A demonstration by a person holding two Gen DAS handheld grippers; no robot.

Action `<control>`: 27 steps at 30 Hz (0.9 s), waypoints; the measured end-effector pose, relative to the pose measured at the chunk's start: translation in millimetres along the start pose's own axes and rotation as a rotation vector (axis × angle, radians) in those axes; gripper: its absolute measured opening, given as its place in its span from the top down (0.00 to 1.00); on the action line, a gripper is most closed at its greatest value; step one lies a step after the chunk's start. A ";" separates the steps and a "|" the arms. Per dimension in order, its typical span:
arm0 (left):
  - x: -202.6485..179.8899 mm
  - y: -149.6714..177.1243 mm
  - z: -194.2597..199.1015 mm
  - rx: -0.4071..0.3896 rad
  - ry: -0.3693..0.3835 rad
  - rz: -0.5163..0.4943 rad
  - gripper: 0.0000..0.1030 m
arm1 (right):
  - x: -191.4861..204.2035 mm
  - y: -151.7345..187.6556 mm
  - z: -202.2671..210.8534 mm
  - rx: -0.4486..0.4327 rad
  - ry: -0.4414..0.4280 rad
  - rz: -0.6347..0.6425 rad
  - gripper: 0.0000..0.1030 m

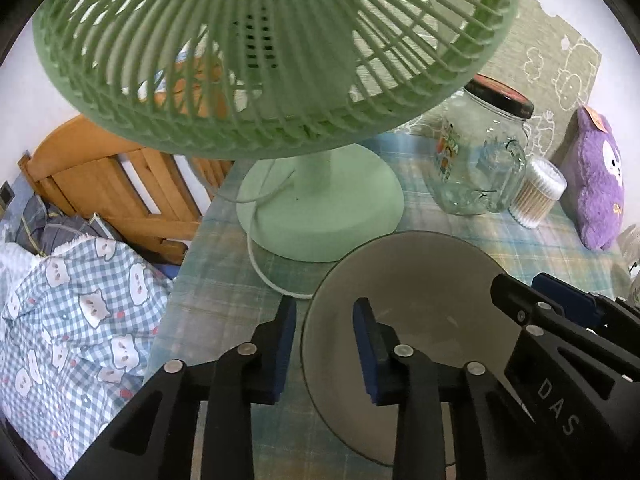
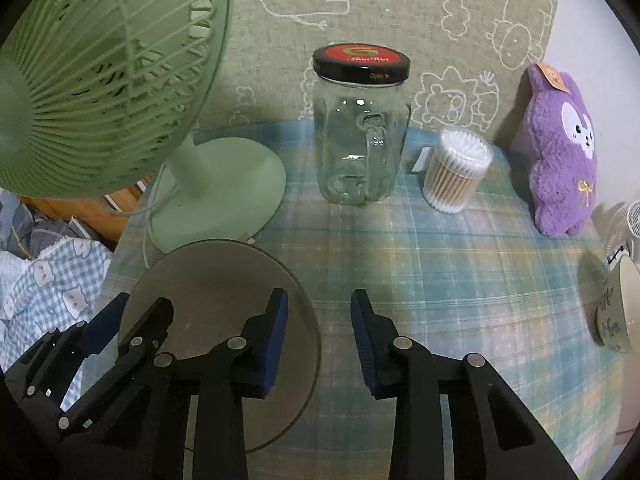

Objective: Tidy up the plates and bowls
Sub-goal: 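Close both tools on the rim of the grey plate by the fan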

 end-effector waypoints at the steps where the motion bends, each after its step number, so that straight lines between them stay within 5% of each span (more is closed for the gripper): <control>1: -1.4 -0.3 -0.5 0.003 0.003 -0.003 0.75 | -0.2 -1.0 -1.4 0.003 0.001 0.001 0.72; 10: 1.4 -2.7 -5.2 0.001 0.000 -0.005 0.83 | 7.0 -3.9 -7.6 0.007 -0.012 0.019 0.81; 27: -5.8 2.4 2.6 0.020 0.005 -0.002 0.84 | 1.1 2.8 1.2 0.020 0.012 0.000 0.82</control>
Point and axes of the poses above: each gripper's, at about its wrist camera, not at the fingertips, and z roughly against the way its jaws point, x to its left, y to its underside, the point moved 7 cm from there along -z, roughly the way its jaws point, and after that the axes turned 11 degrees about x, right-handed, at the moved point
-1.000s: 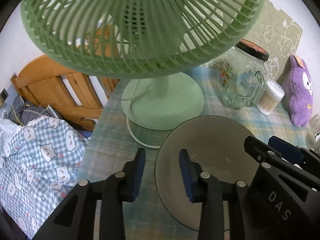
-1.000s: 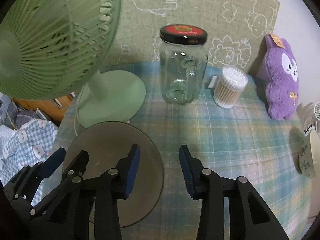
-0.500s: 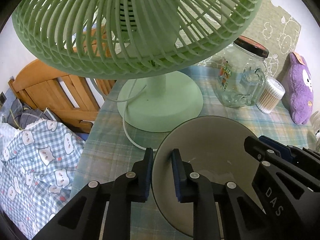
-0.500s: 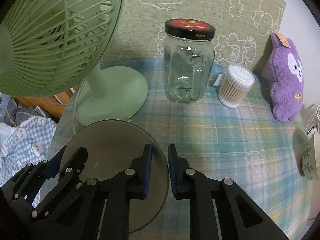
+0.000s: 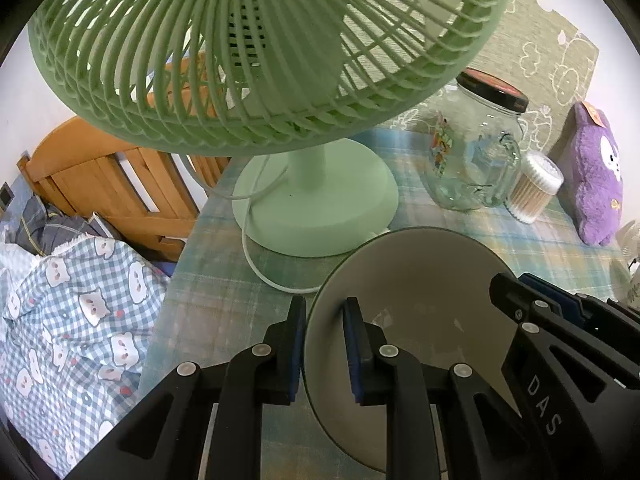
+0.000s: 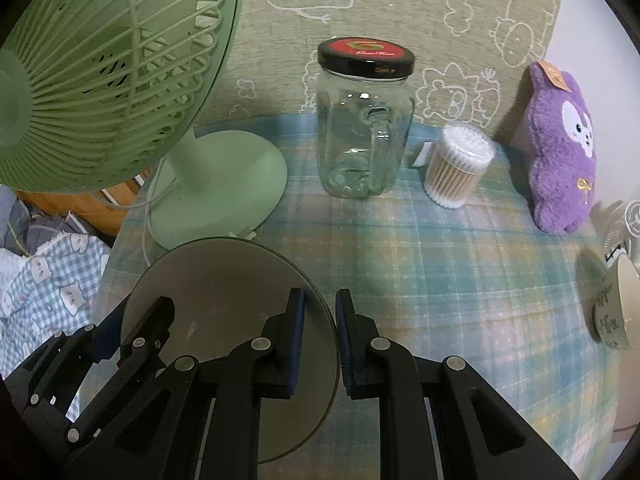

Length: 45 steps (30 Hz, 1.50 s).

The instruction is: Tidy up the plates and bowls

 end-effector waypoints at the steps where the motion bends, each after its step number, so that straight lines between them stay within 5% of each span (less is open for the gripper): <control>1: -1.2 1.3 1.0 0.005 0.006 0.002 0.84 | -1.5 1.4 1.9 0.001 0.005 0.000 0.82; 9: -12.2 7.4 18.6 -0.001 0.023 -0.021 0.84 | -12.3 8.1 18.5 -0.008 0.029 -0.019 0.84; 10: -13.4 7.4 21.8 -0.004 0.028 -0.024 0.84 | -12.8 8.6 22.2 -0.011 0.029 -0.018 0.96; 12: -16.0 5.3 31.8 -0.012 0.099 -0.016 0.92 | -10.1 8.1 30.4 -0.016 -0.043 -0.028 0.98; 13: -17.3 4.2 35.9 -0.013 0.105 -0.015 0.91 | -12.2 6.3 38.8 -0.034 -0.005 -0.034 0.98; 15: -18.1 2.1 42.0 -0.034 0.052 -0.025 0.91 | -14.1 5.3 43.4 -0.052 0.048 -0.029 0.98; 19: -17.5 7.8 35.2 -0.037 -0.033 -0.074 0.90 | -16.5 15.8 28.7 0.003 0.009 -0.046 0.98; 27: 1.0 15.2 14.4 0.028 -0.034 -0.043 0.75 | -24.5 24.7 17.2 0.024 0.001 -0.068 0.97; 37: -5.0 14.0 20.9 -0.004 -0.026 -0.061 0.61 | -17.9 21.7 15.2 0.026 -0.006 -0.037 0.95; 39: -4.3 11.6 25.6 -0.016 -0.028 -0.058 0.52 | -16.6 20.7 15.9 0.024 -0.017 -0.032 0.86; 41: -2.5 10.4 29.6 -0.030 -0.051 -0.063 0.50 | -15.7 19.1 20.5 0.004 -0.045 -0.036 0.54; 43: 0.6 9.8 33.0 -0.040 -0.059 -0.063 0.46 | -16.8 15.5 29.4 -0.048 -0.054 -0.044 0.34; 45: 4.0 9.0 31.4 -0.040 -0.063 -0.057 0.44 | -16.1 13.1 34.3 -0.080 -0.042 -0.034 0.34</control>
Point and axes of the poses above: each gripper's, at about its wrist camera, not at the fingertips, and z roughly against the way its jaws point, x to its left, y to its underside, the point moved 7 cm from there along -z, roughly the way its jaws point, and after that the axes turned 11 degrees about x, right-handed, at the moved point
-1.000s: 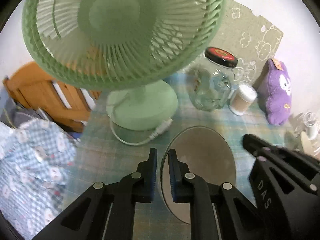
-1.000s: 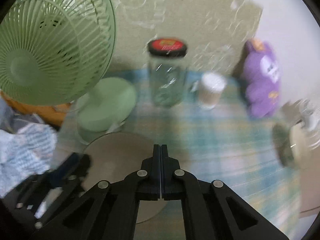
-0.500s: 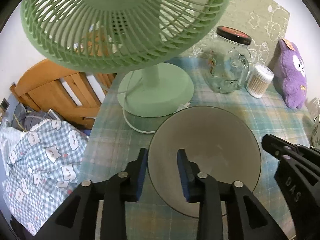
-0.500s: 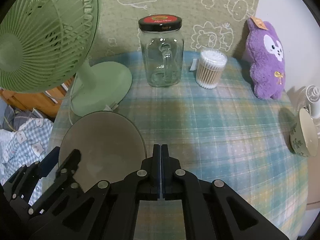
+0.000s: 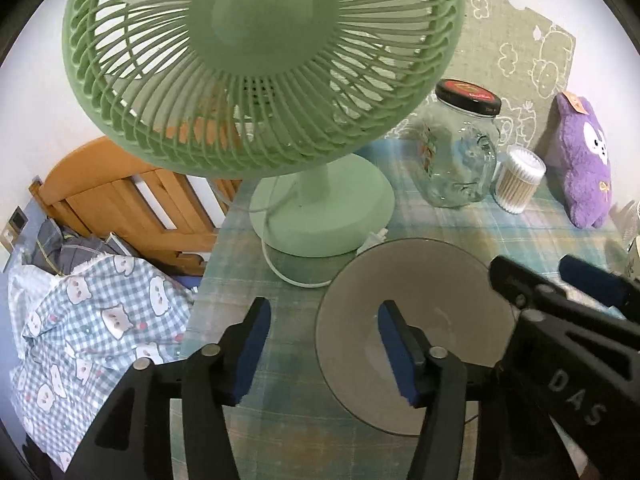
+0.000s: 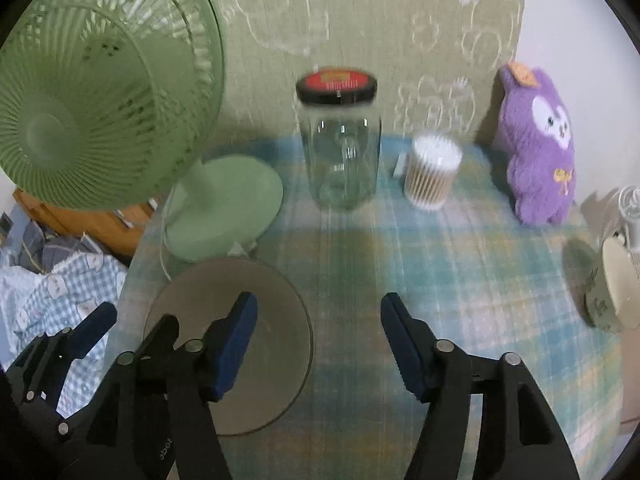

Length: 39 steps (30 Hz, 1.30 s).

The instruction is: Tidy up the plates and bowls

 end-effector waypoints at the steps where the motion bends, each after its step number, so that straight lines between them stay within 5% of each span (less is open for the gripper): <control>1: 1.3 0.1 -2.9 0.006 -0.002 0.002 0.44 | 0.8 -0.2 -1.9 0.009 0.003 0.004 0.34; 6: 3.5 3.3 -15.8 0.026 -0.004 0.001 0.45 | 0.4 2.5 -14.4 0.046 -0.008 -0.010 0.41; 17: 3.2 8.6 -41.8 0.098 0.049 0.029 0.68 | 9.4 10.7 -49.4 0.138 -0.028 0.018 0.83; 24: -3.1 9.7 -43.4 0.100 0.039 0.028 0.83 | 15.5 10.5 -49.8 0.128 0.005 0.058 0.84; 39: -9.5 5.7 0.3 0.055 0.053 0.021 0.83 | 11.3 8.8 0.4 0.073 0.031 0.050 0.84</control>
Point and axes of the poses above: each gripper's, at about its wrist camera, not at the fingertips, and z roughly against the way its jaws point, x to its left, y to its underside, the point moved 7 cm from there along -z, roughly the way its jaws point, and after that the axes turned 11 degrees about x, right-handed, at the moved point
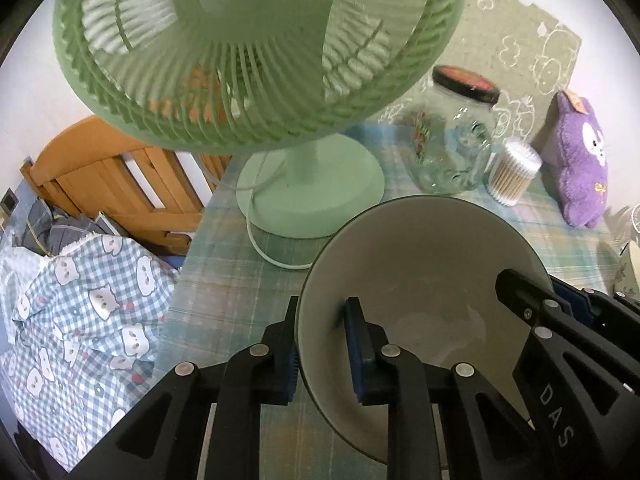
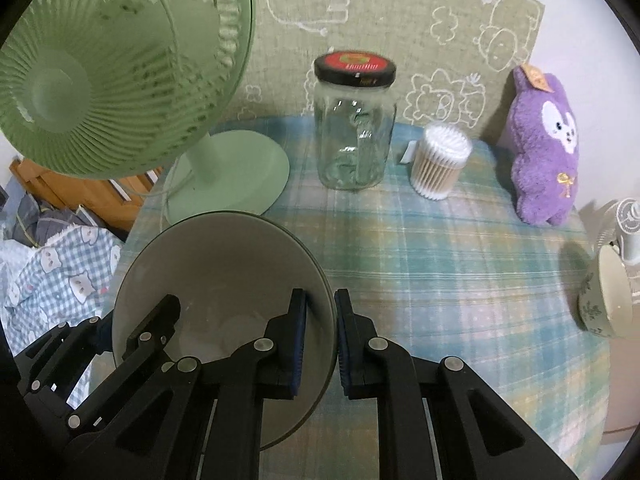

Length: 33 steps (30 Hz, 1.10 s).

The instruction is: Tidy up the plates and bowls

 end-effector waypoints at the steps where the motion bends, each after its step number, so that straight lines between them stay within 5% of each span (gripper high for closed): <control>1: -0.3 0.4 4.6 -0.005 0.001 0.000 0.83 | -0.6 0.9 6.5 -0.007 0.002 -0.001 0.84; 15: 1.5 22.5 78.0 -0.081 0.004 -0.015 0.82 | -2.3 31.8 85.4 -0.077 0.001 -0.042 0.83; 33: -2.1 113.1 129.0 -0.083 0.052 -0.073 0.81 | -5.1 138.4 145.8 -0.080 0.069 -0.099 0.83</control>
Point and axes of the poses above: each gripper's, at about its wrist camera, not at the fingertips, and z roughly against the way its jaws point, x to its left, y to its underside, the point moved 7 cm from there along -z, roughly the way its jaws point, and after that the axes turned 11 degrees about x, right-handed, at the moved point
